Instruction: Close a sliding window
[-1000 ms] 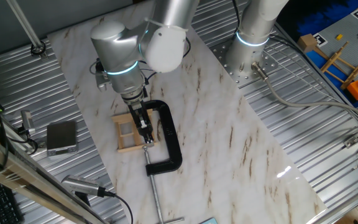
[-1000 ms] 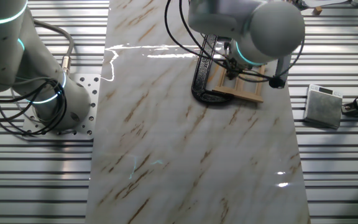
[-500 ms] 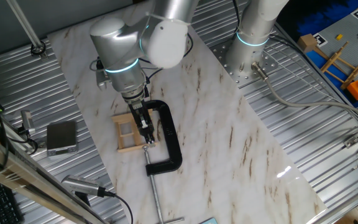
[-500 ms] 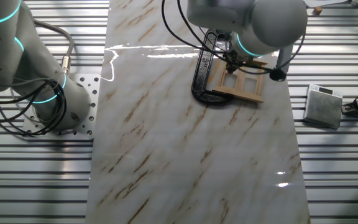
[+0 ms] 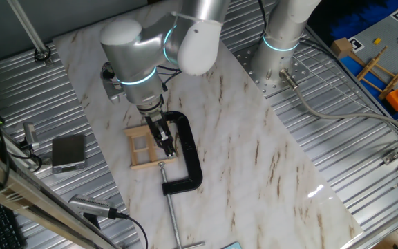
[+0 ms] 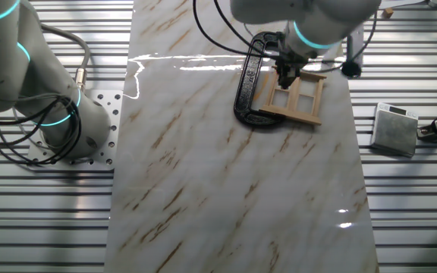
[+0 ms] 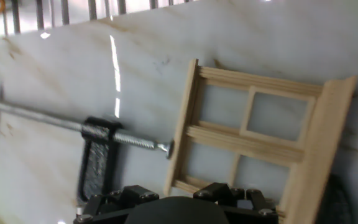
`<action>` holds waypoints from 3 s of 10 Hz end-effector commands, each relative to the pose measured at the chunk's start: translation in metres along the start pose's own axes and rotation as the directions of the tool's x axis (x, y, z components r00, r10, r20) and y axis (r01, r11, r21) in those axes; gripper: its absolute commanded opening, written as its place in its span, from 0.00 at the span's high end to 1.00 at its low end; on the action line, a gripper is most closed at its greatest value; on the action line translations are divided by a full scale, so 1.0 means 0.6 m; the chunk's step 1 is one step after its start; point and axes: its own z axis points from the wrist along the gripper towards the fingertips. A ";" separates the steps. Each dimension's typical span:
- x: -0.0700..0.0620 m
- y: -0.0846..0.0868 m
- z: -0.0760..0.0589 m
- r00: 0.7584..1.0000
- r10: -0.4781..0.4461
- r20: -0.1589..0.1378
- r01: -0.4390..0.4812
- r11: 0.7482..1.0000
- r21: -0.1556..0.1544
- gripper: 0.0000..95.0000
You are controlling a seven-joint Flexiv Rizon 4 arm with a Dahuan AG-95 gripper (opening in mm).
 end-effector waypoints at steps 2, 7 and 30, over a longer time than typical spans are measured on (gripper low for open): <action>0.009 -0.048 -0.018 0.991 -0.124 -0.042 0.126 0.990 0.062 0.40; 0.009 -0.048 -0.018 0.994 -0.068 -0.079 0.077 0.990 0.115 1.00; -0.037 -0.274 -0.080 0.925 -0.336 -0.179 0.365 0.916 0.166 1.00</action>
